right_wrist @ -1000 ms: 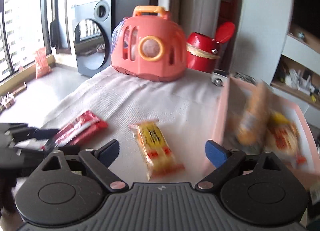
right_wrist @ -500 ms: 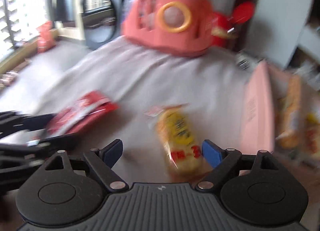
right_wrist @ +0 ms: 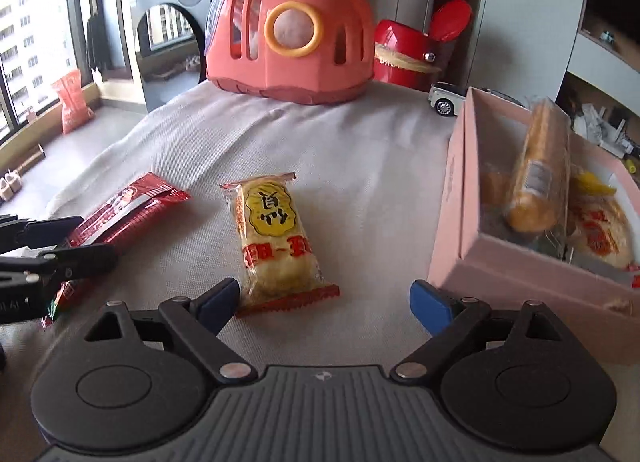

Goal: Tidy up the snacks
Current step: 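Hold the sausage packet in the left tool while the right tool grasps the yellow rice cracker, then lift the sausage packet and rice cracker with both tools toward the pink box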

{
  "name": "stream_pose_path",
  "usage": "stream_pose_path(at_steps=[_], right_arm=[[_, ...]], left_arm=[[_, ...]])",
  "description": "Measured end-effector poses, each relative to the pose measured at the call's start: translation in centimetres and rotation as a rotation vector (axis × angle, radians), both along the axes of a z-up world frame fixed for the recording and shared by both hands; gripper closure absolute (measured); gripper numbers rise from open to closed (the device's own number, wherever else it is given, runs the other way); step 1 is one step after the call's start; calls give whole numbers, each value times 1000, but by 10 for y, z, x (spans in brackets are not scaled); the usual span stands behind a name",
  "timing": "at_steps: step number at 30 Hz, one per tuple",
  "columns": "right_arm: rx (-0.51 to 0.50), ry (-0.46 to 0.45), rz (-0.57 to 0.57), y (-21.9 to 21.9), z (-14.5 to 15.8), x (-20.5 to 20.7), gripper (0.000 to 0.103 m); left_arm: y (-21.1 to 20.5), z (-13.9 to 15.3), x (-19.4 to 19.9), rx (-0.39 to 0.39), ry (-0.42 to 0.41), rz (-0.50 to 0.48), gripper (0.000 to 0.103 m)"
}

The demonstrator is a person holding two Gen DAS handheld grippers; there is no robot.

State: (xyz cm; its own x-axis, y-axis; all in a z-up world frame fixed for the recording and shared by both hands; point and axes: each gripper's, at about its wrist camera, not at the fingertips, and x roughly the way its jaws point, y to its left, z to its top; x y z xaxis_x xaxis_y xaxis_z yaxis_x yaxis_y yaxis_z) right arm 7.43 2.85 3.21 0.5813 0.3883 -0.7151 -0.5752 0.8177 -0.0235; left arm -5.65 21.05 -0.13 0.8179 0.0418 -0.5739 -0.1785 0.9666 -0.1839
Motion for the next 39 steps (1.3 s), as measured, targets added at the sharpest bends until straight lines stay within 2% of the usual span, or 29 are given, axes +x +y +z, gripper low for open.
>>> stream_pose_path(at_steps=[4,6,8,11,15,17,19,21,26,31,35,39], right_arm=[[111,98,113,-11,6,-6,16],[136,81,129,-13,13,-11,16],[128,12,92,-11,21,-14,17],[94,-64,56,3,33,-6,28],[38,-83,66,33,36,16,31],[1,-52,70,48,29,28,34],[-15,6,77,53,22,34,58],[-6,39,99,49,20,28,63],[-31,46,152,28,20,-1,68],[22,69,120,-16,35,-23,69],[90,55,67,-67,56,-42,69],[133,-45,5,-116,90,-59,69]], left_arm=[[0,0,0,3,-1,2,44],[-1,0,0,4,-1,1,44],[-1,0,0,5,-1,1,44],[-3,0,0,17,4,0,44],[-8,1,3,60,23,-6,43],[-11,3,7,84,44,-18,42],[-13,5,11,105,62,-28,42],[-14,6,15,118,74,-39,43],[-10,8,22,85,81,-39,46],[-18,16,11,26,73,-79,51],[-48,33,-15,11,22,-188,52],[-80,73,-33,15,-97,-269,52]])
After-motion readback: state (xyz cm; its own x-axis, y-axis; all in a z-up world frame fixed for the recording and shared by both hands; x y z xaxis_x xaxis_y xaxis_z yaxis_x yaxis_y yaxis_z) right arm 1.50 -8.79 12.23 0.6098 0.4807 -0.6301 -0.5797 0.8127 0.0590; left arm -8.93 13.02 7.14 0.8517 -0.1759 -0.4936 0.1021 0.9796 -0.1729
